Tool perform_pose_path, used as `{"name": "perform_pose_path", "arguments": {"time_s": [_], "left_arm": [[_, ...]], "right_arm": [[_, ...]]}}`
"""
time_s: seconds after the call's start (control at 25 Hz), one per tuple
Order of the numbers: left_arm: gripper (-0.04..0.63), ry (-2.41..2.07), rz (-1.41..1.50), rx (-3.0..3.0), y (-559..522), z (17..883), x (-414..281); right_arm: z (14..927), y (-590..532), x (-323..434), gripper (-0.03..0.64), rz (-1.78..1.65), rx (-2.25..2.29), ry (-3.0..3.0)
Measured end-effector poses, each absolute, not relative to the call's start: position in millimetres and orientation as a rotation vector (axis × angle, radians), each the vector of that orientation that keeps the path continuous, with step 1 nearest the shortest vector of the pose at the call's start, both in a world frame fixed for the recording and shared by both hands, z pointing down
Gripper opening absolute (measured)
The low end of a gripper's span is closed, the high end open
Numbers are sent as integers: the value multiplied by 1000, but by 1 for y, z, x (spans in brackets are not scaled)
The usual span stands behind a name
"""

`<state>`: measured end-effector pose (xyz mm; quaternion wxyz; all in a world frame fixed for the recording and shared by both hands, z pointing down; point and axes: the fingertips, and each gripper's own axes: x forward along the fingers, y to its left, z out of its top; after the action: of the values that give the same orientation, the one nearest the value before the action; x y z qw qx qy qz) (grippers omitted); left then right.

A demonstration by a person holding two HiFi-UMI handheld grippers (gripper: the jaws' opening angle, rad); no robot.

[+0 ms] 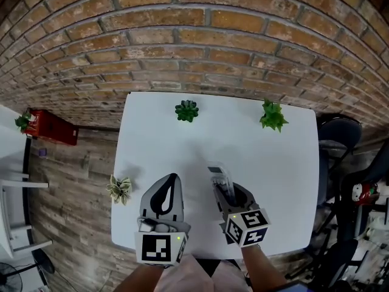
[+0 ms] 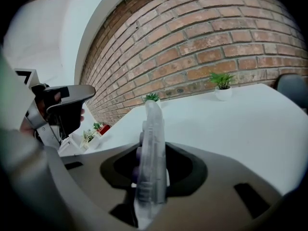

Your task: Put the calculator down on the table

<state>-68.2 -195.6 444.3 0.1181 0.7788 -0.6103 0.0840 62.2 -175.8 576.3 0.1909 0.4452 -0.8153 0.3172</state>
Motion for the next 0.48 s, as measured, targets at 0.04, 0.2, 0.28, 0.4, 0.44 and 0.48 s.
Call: {"name": "perform_pose_path", "arguments": {"time_s": [0.04,0.2,0.28,0.4,0.44,0.48], "left_arm": [[11,-1783,248,2279,-196,445,-68],[11,-1776,256,2281,-196,446,-66],[11,-1773,257,2285,-196,446,-65],[11,-1772,259,2289,-198,446,-65],[11,-1772,261,2288,-198,446,-65],[11,-1771,262,2289,-198,446,-65]], "right_arm": [[577,-176,63,137,888,1253,-2289],[582,-177,63,137,864,1242,-2280],[582,-177,63,137,856,1238,-2282],[583,-177,63,138,839,1224,-2278],[583,-177,63,141,833,1217,-2275],[583,-177,63,141,828,1208,-2270]]}}
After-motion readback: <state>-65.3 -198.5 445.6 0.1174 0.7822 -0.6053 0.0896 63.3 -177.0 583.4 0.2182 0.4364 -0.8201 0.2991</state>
